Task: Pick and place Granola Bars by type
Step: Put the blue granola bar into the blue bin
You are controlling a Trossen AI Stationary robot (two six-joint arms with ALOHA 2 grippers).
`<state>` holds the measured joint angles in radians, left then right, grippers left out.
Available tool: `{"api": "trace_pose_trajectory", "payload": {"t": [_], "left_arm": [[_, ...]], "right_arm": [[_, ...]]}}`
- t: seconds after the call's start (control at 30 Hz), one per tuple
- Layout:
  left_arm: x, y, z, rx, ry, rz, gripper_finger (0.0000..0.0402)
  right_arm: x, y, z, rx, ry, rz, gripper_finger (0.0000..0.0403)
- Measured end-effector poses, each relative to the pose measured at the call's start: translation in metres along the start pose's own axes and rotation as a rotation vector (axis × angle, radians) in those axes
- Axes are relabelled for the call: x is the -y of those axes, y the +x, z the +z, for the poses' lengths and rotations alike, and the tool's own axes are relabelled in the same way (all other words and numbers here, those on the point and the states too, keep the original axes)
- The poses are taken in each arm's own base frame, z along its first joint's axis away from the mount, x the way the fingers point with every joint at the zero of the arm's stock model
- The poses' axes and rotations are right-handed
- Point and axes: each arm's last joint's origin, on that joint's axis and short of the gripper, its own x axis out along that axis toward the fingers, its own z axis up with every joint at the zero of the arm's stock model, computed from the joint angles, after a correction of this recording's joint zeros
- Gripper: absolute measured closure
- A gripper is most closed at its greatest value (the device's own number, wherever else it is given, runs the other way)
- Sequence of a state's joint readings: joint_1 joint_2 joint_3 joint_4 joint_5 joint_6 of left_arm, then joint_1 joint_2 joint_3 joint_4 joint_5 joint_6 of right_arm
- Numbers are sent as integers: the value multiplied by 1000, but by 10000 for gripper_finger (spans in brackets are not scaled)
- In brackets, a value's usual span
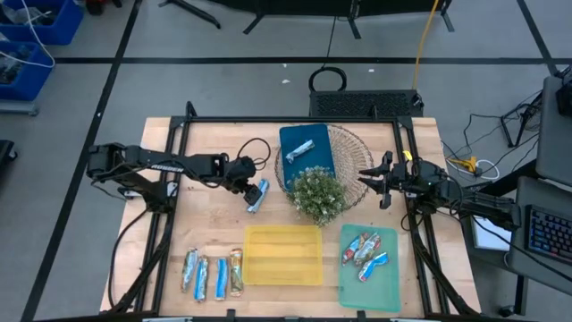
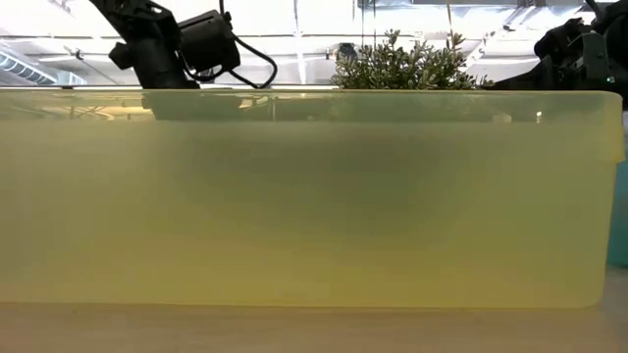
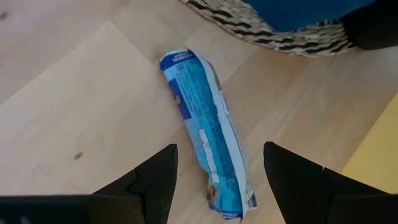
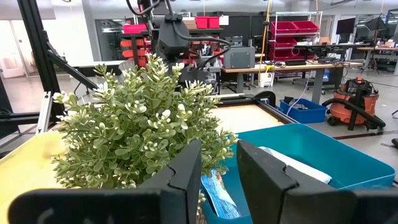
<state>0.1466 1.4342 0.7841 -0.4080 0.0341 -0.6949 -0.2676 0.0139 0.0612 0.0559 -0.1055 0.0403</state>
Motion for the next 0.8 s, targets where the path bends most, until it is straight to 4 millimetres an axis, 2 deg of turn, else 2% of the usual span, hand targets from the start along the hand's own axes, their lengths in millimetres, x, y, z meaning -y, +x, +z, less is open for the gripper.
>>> {"api": "trace_pose_trajectory", "payload": {"t": [0.17,0.3,0.47,0.8], "left_arm": [[4,8,-3,-10,17,7,161],[3,26,-5,-56,22,19,161],[2,39,-7,-86,21,23,161],[1,45,-8,-102,35,37,161]], "right_arm": [[0,0,0,0,0,0,309],[0,0,0,0,0,0,309],[0,0,0,0,0,0,309],[0,0,0,0,0,0,309]]}}
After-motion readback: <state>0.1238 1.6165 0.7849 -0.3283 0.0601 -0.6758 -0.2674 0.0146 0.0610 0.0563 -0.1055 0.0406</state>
